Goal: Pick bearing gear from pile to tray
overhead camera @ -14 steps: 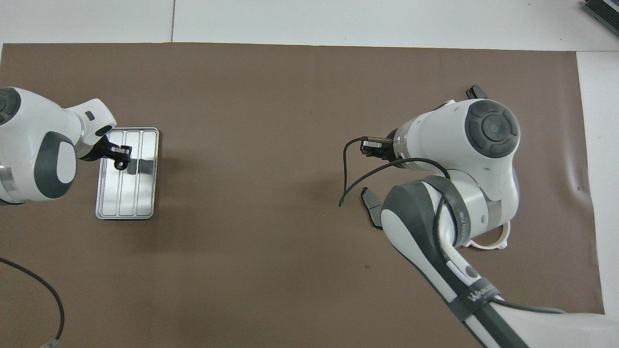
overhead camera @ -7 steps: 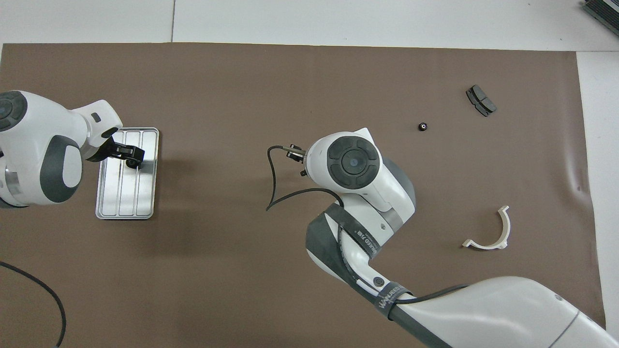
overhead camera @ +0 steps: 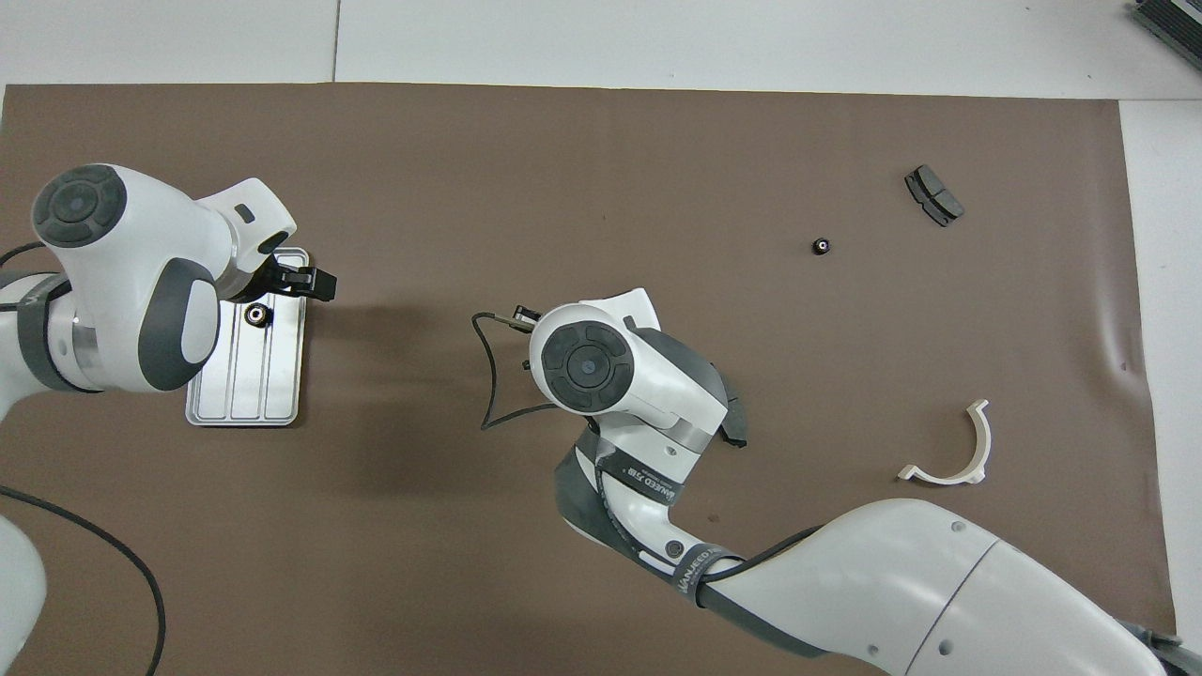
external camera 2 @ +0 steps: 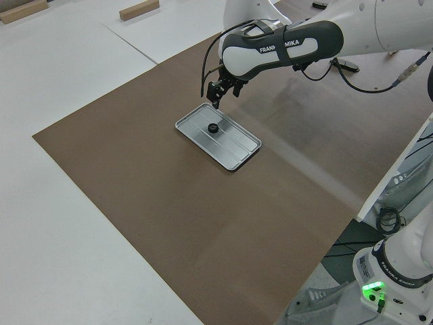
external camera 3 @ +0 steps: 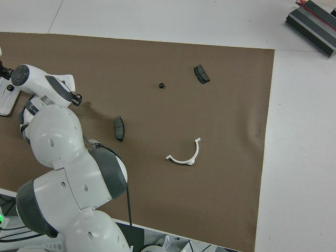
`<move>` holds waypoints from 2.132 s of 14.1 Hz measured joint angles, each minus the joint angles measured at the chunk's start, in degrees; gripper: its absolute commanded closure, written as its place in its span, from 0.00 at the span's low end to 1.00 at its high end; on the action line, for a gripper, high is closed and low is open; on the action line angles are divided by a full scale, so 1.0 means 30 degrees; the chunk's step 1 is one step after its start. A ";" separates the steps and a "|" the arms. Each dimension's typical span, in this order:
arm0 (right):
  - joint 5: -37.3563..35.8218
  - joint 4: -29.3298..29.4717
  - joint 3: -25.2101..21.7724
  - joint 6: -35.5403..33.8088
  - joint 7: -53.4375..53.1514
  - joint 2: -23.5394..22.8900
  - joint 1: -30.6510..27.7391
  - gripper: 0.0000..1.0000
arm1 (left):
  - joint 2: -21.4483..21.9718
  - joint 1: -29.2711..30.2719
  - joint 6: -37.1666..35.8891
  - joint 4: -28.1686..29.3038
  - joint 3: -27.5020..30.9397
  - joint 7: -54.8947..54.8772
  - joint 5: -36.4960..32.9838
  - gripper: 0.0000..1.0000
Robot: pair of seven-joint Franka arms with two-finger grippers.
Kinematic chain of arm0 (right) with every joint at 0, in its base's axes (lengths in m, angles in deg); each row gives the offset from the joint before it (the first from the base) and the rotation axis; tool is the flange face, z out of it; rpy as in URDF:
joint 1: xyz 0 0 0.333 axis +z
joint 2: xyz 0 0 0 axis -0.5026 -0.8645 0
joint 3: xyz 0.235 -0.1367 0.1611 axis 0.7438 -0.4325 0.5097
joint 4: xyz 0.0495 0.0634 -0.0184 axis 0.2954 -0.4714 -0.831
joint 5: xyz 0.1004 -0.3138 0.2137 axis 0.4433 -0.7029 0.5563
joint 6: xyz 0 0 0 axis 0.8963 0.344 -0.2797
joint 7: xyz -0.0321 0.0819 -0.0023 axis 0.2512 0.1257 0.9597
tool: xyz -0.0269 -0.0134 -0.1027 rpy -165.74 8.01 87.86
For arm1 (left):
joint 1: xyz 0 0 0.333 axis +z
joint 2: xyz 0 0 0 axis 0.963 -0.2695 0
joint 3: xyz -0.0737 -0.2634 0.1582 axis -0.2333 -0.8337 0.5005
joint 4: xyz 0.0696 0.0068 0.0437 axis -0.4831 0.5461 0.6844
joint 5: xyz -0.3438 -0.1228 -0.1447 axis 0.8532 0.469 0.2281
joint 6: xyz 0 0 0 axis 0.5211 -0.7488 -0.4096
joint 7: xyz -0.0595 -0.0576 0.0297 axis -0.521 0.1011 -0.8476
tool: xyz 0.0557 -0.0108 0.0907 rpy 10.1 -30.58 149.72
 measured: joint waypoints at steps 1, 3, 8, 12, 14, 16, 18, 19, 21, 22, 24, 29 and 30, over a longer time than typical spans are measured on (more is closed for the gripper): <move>-0.0083 -0.0066 0.0002 0.0010 0.0000 -0.0080 0.0040 0.69 | 0.0001 -0.0333 0.0000 -0.0069 -0.0006 0.0560 0.0000 0.09; -0.0497 -0.0329 -0.0001 0.0140 -0.0003 -0.0159 0.0024 0.00 | 0.0000 -0.0906 0.0000 -0.0166 -0.0015 0.1666 0.0000 0.09; -0.0938 -0.0467 -0.0019 0.0262 0.0007 0.0127 -0.0412 0.00 | 0.0000 -0.1832 -0.0001 -0.0430 -0.0033 0.3657 0.0000 0.10; -0.0926 -0.0420 -0.0280 -0.1436 0.2591 0.1739 -0.1647 0.00 | -0.0014 -0.2846 -0.0039 -0.0816 -0.0063 0.5510 0.0003 0.19; 0.0232 -0.0389 -0.1252 -0.2015 0.5788 0.2403 -0.2000 0.00 | -0.0116 -0.4113 -0.0111 -0.0999 -0.0064 0.7168 0.0003 0.20; 0.2664 -0.0116 -0.2937 -0.2018 1.0108 0.2822 -0.2055 0.00 | -0.0478 -0.5565 -0.0104 -0.1201 -0.0069 0.9098 0.0003 0.20; 0.4443 0.0276 -0.4635 -0.2008 1.4234 0.2908 -0.2175 0.00 | -0.1144 -0.6858 -0.0082 -0.1719 -0.0061 1.0701 0.0003 0.20; 0.5379 0.0462 -0.5360 -0.2005 1.6007 0.2897 -0.2235 0.00 | -0.1503 -0.7299 -0.0081 -0.2105 -0.0057 1.1235 0.0003 0.20; 0.7134 0.0940 -0.6616 -0.2072 1.9022 0.2757 -0.2267 0.00 | -0.2240 -0.8056 -0.0050 -0.2776 -0.0039 1.2138 0.0003 0.21; 0.7737 0.1225 -0.7115 -0.2347 2.0162 0.2564 -0.2281 0.00 | -0.2523 -0.8331 0.0008 -0.3009 -0.0035 1.2436 0.0003 0.22; 0.8425 0.2255 -0.7795 -0.3500 2.1994 0.1680 -0.2322 0.00 | -0.2845 -0.8731 0.0268 -0.3233 -0.0025 1.2708 0.0003 0.23; 0.8638 0.3689 -0.8870 -0.3763 2.5717 -0.0584 -0.2469 0.00 | -0.3079 -0.9159 0.0864 -0.3259 -0.0015 1.3181 0.0003 0.26; 0.8682 0.3563 -0.8928 -0.3576 2.6014 -0.0714 -0.2538 0.00 | -0.3129 -0.9191 0.0979 -0.3258 -0.0014 1.3195 0.0003 0.26</move>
